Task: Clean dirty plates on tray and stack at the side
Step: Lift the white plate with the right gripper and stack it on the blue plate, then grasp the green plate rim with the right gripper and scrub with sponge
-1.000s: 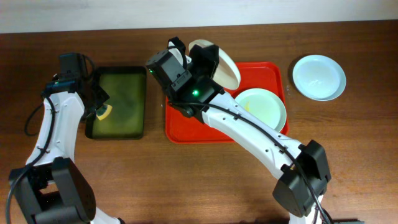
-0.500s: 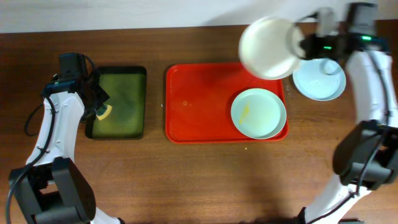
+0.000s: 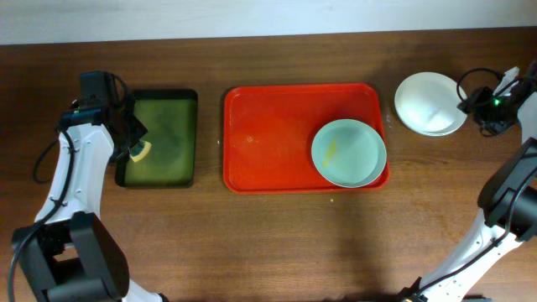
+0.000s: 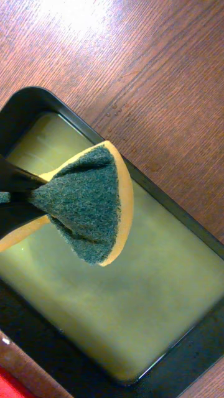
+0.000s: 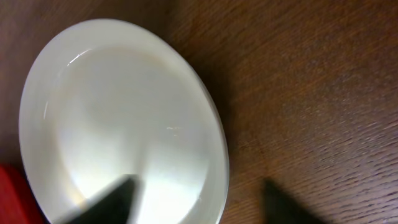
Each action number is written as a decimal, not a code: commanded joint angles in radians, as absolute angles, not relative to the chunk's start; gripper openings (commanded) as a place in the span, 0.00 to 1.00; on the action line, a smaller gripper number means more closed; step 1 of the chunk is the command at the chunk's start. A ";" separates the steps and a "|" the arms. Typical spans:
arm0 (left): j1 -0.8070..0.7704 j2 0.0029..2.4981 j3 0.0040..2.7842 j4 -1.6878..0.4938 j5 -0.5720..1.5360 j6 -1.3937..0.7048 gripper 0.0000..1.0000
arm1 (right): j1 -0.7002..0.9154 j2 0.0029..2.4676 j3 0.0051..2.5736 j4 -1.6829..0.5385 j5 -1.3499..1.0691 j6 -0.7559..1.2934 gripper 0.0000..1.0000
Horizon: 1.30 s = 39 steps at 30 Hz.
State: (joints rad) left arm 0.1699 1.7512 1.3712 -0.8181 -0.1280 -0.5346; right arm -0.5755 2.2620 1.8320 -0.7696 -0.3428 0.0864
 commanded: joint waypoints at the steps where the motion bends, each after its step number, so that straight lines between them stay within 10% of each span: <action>1: 0.173 1.760 1.367 -0.812 -0.132 -0.522 0.00 | -0.570 2.228 1.833 -0.790 -0.329 0.078 0.98; 9: 0.173 1.760 1.367 -0.812 -0.131 -0.522 0.00 | -0.483 2.049 1.833 -1.158 -0.677 0.055 0.98; 12: 0.173 1.760 1.367 -0.813 -0.131 -0.522 0.00 | -0.360 2.054 1.818 -1.278 -0.533 0.017 0.98; 19: 0.173 1.760 1.367 -0.813 -0.131 -0.522 0.00 | -0.067 2.054 1.698 -1.313 0.067 0.650 0.98; 34: 0.173 1.760 1.367 -0.812 -0.131 -0.522 0.00 | 0.007 2.054 1.507 -1.203 0.051 0.659 0.99; 39: 0.173 1.760 1.367 -0.812 -0.131 -0.522 0.00 | 0.007 2.054 1.453 -1.093 -0.094 0.531 0.66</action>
